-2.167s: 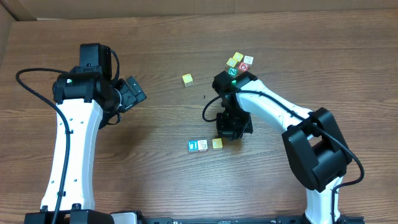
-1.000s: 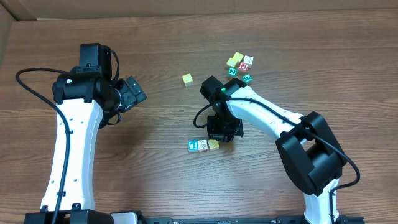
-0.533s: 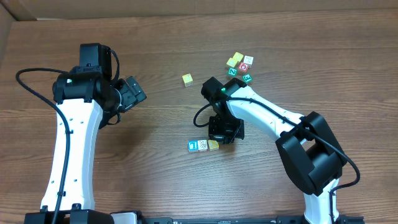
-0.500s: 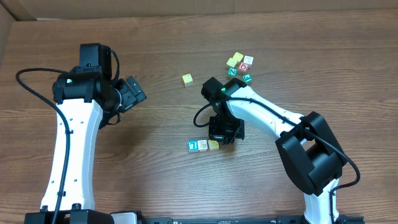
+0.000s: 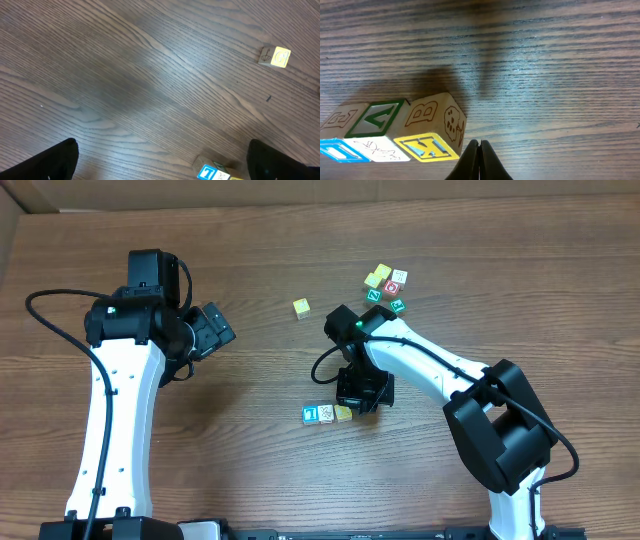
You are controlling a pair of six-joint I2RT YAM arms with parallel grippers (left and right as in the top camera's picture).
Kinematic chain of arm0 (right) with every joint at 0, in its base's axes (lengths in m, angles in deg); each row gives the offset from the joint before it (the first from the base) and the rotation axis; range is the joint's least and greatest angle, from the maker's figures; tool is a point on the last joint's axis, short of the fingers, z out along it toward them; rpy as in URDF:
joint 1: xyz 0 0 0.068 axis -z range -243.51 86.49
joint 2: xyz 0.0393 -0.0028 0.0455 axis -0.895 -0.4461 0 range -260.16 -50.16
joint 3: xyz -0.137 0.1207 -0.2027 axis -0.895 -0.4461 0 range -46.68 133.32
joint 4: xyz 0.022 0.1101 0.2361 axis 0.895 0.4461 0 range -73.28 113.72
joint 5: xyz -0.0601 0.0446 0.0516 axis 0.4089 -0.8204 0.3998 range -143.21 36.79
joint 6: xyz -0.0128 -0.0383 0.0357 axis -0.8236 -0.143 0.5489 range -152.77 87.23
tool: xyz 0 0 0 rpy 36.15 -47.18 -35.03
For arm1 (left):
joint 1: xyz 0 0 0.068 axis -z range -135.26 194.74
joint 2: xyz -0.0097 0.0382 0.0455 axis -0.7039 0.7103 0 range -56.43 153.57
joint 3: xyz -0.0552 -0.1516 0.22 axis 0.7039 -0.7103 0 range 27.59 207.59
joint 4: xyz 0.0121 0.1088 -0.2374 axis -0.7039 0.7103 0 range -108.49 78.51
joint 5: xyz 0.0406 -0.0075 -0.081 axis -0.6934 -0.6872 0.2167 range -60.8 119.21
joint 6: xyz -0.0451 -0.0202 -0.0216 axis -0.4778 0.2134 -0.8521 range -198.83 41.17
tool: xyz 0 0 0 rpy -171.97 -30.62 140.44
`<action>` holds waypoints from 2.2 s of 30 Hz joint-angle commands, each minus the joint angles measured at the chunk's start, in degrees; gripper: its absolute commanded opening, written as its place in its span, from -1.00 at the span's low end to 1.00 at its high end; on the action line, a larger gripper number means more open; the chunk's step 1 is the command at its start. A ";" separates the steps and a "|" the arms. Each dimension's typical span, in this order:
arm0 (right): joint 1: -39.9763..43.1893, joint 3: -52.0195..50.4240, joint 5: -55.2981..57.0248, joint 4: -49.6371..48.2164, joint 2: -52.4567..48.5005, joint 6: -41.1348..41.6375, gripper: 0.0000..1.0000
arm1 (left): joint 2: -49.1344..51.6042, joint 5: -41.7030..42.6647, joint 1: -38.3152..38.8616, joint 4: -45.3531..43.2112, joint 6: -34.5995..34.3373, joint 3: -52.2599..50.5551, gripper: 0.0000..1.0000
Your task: Flip 3 blocks
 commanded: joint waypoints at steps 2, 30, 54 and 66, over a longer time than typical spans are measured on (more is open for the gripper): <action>-0.33 -0.35 0.37 -0.50 1.55 0.74 -0.92 | 0.39 -0.13 -0.11 -0.09 0.22 0.33 0.99; -2.47 -0.37 -0.04 -2.05 1.55 2.84 -0.90 | 0.39 -0.13 -0.11 -0.09 0.22 0.33 0.99; -2.47 -0.37 6.78 -6.01 1.55 -1.70 -0.85 | 0.39 -0.13 -0.11 -0.09 0.22 0.33 0.99; -2.47 -0.37 4.39 -6.67 1.55 -1.70 -0.85 | 0.39 -0.13 -0.11 -0.09 0.22 0.33 0.99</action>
